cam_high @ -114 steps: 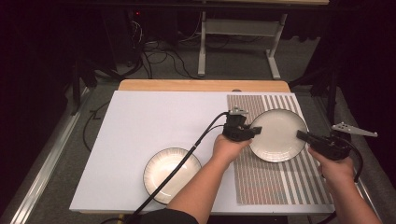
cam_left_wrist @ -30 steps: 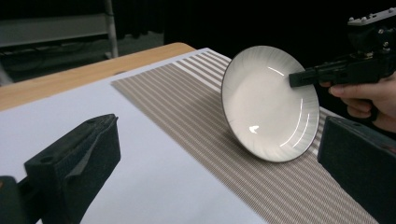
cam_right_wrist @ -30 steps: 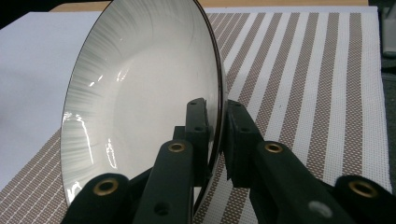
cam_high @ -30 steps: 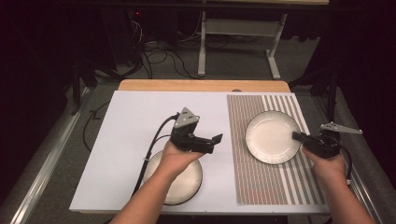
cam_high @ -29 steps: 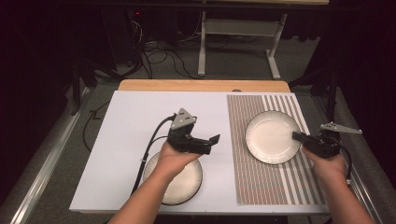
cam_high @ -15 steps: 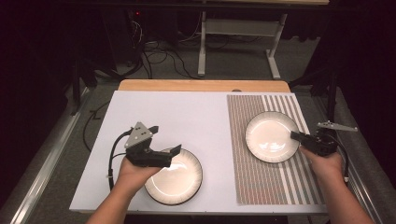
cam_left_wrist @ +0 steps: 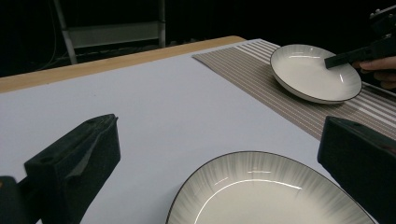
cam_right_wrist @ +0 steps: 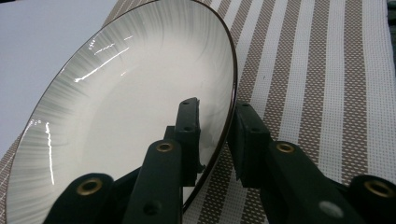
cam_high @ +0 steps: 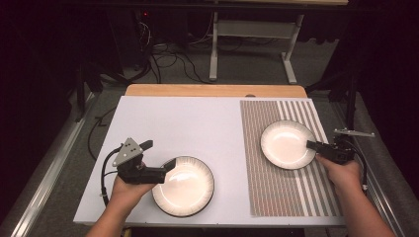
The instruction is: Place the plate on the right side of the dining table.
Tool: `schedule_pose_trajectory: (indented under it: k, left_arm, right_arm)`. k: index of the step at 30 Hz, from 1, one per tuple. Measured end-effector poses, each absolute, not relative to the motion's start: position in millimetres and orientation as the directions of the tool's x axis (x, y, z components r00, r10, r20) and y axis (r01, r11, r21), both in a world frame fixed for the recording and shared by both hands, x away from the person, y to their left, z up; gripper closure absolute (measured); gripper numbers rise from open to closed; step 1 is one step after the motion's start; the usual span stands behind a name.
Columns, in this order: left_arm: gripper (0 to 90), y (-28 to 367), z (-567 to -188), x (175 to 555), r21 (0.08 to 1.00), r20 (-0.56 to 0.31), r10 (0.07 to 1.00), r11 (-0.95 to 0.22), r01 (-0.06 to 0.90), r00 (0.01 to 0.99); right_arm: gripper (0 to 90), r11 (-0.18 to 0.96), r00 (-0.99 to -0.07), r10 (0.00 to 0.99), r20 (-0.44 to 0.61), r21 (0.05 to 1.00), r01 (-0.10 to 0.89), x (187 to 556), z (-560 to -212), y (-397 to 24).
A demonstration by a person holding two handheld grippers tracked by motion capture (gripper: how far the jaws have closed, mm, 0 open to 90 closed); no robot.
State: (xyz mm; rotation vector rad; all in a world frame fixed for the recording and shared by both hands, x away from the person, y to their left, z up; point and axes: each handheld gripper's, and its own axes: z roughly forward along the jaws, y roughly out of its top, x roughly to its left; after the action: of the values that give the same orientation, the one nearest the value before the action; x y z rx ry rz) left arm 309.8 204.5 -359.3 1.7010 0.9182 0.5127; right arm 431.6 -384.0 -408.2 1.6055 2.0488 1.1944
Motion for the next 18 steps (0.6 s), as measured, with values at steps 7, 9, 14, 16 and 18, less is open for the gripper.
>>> schedule_pose_trajectory:
  k: [7, 9, 14, 16, 18]
  left_arm:
    - [0.0, 205.4, -360.8, 312.0, 0.936, -0.118, 0.792, -0.112, 0.333, 0.598]
    - [0.0, 205.0, -361.3, 312.3, 0.935, -0.119, 0.791, -0.114, 0.335, 0.601]
    - [0.0, 204.5, -361.5, 312.8, 0.933, -0.120, 0.789, -0.118, 0.340, 0.603]
    - [0.0, 204.7, -361.7, 313.1, 0.932, -0.121, 0.789, -0.118, 0.342, 0.603]
    - [0.0, 204.7, -362.0, 313.2, 0.932, -0.123, 0.790, -0.115, 0.343, 0.600]
  right_arm:
    - [75.2, 0.056, -0.332, 0.911, 0.243, 0.726, 0.685, 432.9, -411.5, -384.8]
    - [75.5, 0.063, -0.327, 0.917, 0.230, 0.725, 0.686, 432.9, -411.8, -384.9]
    - [76.4, 0.068, -0.314, 0.925, 0.216, 0.718, 0.693, 433.0, -413.1, -385.3]
    - [74.9, 0.067, -0.313, 0.925, 0.214, 0.720, 0.690, 432.8, -412.7, -385.2]
    - [72.4, 0.072, -0.316, 0.927, 0.203, 0.729, 0.681, 432.6, -412.0, -384.7]
